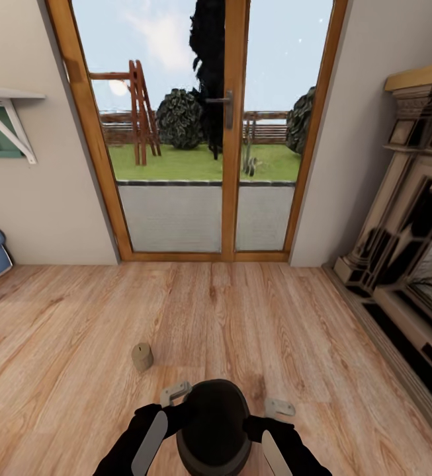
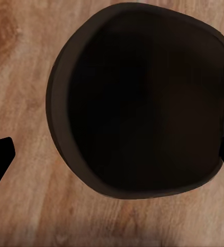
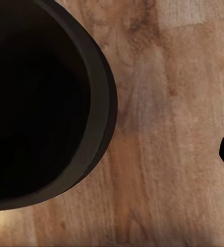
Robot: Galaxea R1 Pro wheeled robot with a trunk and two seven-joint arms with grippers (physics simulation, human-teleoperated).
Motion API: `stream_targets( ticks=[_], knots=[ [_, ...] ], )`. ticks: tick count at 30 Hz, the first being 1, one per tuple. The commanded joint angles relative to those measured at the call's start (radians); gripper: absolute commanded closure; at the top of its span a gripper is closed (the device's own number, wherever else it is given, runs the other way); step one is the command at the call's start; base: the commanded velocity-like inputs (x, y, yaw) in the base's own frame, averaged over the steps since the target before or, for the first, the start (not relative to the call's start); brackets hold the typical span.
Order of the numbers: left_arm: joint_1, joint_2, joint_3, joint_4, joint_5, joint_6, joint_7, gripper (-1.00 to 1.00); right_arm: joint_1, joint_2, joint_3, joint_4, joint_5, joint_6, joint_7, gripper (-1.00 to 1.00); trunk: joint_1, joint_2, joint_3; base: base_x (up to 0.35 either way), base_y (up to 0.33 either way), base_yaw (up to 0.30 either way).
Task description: Place each of the two pumpkins and all three candles from the living room inside a cabinet in the living room (use any cabinet), then make sure every cabinet is closed, and position the cauldron so it is next to a table in the living room.
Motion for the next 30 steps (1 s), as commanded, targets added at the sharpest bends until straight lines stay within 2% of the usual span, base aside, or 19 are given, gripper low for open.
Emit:
stream_targets(
  ticks=[1,4,7,12,15,19,23,30],
  knots=[
    [0.000,0.000,-0.002,-0.002,0.011,0.002,0.009,-1.00,0.000,0.000,0.004,-0.001,-0.010,0.002,-0.010,-1.00,0.004,-0.008,-0.004,0.000,0.000,0.000],
    [-0.005,-0.001,-0.002,-0.002,0.011,0.002,0.009,-1.00,-0.004,-0.001,0.004,-0.006,-0.012,0.003,-0.011,-1.00,0.015,-0.029,-0.014,0.000,0.000,0.000],
    [-0.054,0.001,-0.002,0.011,0.012,0.006,0.009,-1.00,-0.085,0.002,0.004,-0.001,-0.016,0.016,-0.016,-1.00,0.027,-0.050,-0.023,0.000,0.000,0.000],
    [-0.126,0.005,-0.002,0.092,0.010,0.003,0.010,-1.00,-0.151,0.026,0.005,0.016,-0.017,0.030,-0.017,-1.00,0.046,-0.085,-0.039,0.000,0.000,0.000],
    [-0.181,0.005,-0.002,0.162,0.002,0.001,0.012,-1.00,-0.219,0.026,0.005,0.122,-0.013,0.029,-0.017,-1.00,0.057,-0.106,-0.048,0.000,0.000,0.000],
    [-0.207,0.003,-0.002,0.224,-0.010,-0.018,0.014,-1.00,-0.274,0.026,0.005,0.221,-0.012,0.027,-0.017,-1.00,0.073,-0.134,-0.061,0.000,0.000,0.000],
    [-0.232,-0.001,-0.002,0.295,-0.012,-0.073,0.014,-1.00,-0.290,0.026,0.006,0.249,-0.012,0.040,-0.017,-1.00,0.088,-0.162,-0.073,0.000,0.000,0.000],
    [-0.239,-0.002,-0.002,0.312,-0.012,-0.086,0.014,-1.00,-0.292,0.026,0.007,0.254,-0.010,0.072,-0.017,-1.00,0.115,-0.211,-0.095,0.000,0.000,0.000]
  ],
)
